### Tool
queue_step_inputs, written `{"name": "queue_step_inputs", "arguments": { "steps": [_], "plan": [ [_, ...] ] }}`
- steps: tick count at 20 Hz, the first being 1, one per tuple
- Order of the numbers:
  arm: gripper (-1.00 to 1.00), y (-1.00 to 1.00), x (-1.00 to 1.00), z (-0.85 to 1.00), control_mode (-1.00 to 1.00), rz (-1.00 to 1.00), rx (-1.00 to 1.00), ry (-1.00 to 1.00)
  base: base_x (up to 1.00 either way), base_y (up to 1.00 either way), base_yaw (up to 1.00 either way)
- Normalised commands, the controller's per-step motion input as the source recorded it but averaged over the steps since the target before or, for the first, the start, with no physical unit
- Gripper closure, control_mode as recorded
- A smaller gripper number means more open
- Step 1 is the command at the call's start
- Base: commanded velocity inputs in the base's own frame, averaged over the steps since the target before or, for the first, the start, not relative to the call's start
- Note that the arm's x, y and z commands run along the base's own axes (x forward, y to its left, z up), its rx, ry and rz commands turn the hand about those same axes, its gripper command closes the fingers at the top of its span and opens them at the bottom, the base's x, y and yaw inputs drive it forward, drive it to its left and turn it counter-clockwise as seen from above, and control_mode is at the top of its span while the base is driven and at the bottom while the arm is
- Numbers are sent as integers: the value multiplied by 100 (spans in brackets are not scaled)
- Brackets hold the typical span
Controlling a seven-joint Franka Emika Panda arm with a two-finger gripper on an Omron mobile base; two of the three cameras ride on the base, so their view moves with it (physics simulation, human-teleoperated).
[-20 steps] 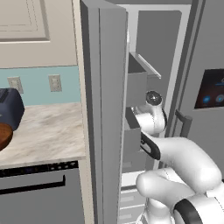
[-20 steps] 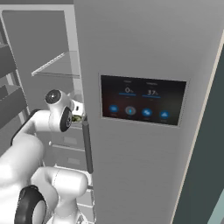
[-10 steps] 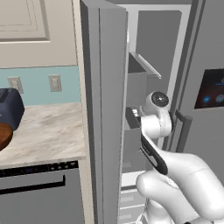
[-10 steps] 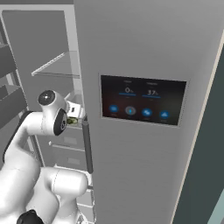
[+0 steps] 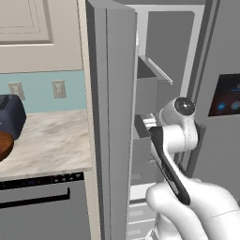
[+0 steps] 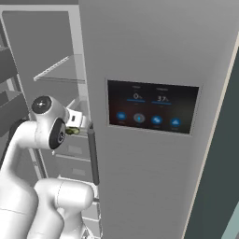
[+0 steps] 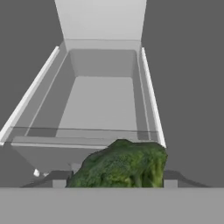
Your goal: Take the mushroom, peach, and broccoli from the freezer and place them in the bowl on the counter.
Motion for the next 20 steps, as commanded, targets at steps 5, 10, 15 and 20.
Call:
{"name": "queue_step_inputs", "arguments": {
  "steps": [5,10,15,20],
  "plan": [
    [100,-31,-47,40,-100,0,0,0,0,0,0],
    [100,-27,-47,40,-100,0,0,0,0,0,0],
    [100,-20,-47,47,-100,-1,0,0,0,0,0],
    [100,-13,-57,31,-100,-3,0,0,0,0,0]
  ]
}}
